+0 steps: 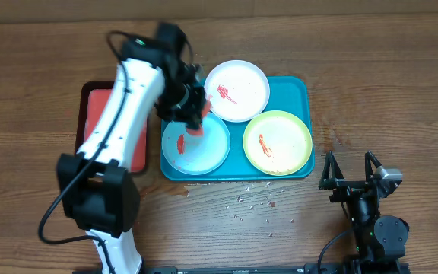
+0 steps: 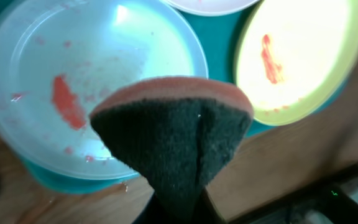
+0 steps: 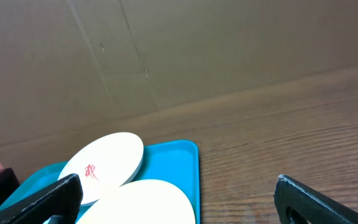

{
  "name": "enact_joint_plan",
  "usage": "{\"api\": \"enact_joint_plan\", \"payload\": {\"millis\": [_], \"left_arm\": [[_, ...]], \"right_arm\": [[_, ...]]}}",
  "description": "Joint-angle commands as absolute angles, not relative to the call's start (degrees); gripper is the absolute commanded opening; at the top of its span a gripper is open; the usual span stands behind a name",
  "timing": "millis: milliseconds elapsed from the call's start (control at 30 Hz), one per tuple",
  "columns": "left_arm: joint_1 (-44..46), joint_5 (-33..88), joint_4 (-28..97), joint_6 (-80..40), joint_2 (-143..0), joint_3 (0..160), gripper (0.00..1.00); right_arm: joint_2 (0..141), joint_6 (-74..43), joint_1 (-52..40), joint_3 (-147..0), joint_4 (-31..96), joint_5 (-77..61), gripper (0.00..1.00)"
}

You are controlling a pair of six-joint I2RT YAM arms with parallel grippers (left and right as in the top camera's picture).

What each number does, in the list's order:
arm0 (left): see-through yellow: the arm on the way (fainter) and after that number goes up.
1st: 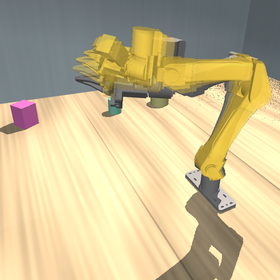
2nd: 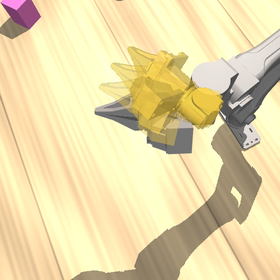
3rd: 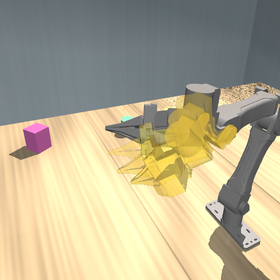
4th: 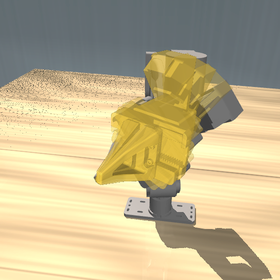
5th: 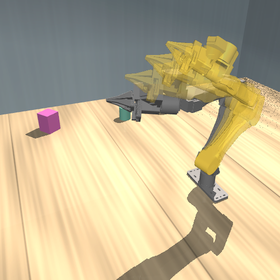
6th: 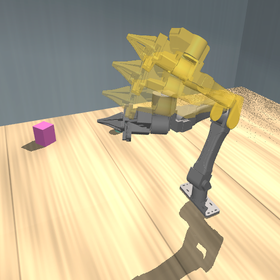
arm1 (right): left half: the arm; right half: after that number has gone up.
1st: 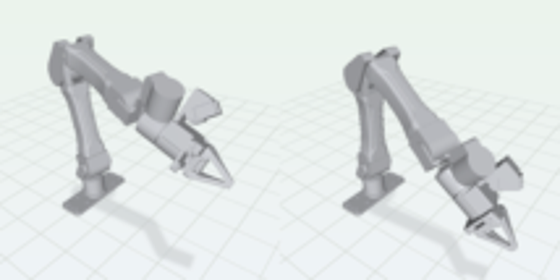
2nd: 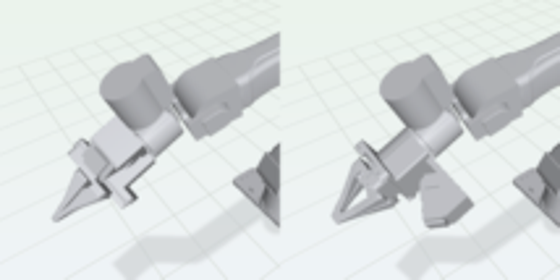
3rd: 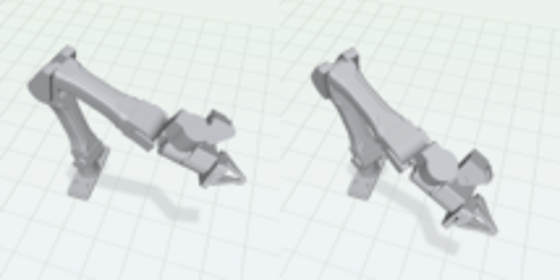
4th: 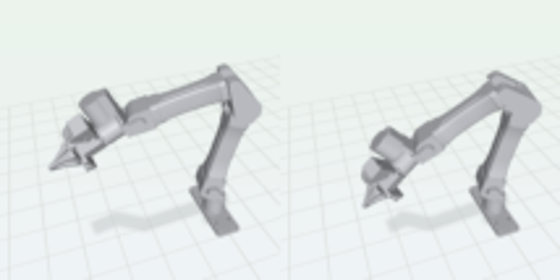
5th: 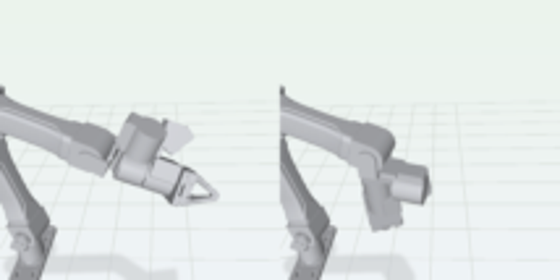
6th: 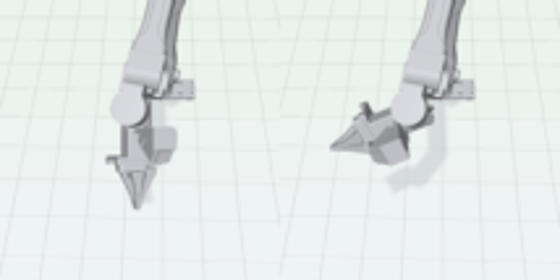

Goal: Clean dirty plates on tray and stack at the side
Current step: 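Carry the sponge with the left gripper to the light blue plate, then move the right gripper to grasp the light blue plate's rim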

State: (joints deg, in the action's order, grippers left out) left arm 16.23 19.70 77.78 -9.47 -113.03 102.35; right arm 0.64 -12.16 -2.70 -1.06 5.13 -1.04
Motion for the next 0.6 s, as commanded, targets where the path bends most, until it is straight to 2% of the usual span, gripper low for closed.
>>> {"api": "enact_joint_plan", "payload": {"millis": [0, 233, 367, 433, 567], "left_arm": [[17.67, 17.06, 71.53, -11.97, -113.25, 94.43, 0.04], [17.41, 13.13, 65.39, -11.64, -112.38, 90.02, 0.04], [17.19, 12.84, 64.29, -11.62, -110.10, 89.97, 0.04], [17.28, 12.67, 63.99, -11.62, -109.10, 89.89, 0.04], [18.11, 11.88, 61.39, -11.62, -107.74, 87.66, 0.04]], "right_arm": [[0.30, -11.94, -2.50, -0.47, 4.82, -0.47, 1.00], [0.30, -11.97, -2.50, -0.47, 3.99, 0.75, 1.00], [0.30, -16.16, -2.59, -0.47, 0.34, -3.51, 1.00], [0.30, -19.27, -2.59, -0.47, -4.19, -5.50, 1.00], [0.30, -18.06, -2.48, -0.86, -22.87, -11.33, 1.00]]}}
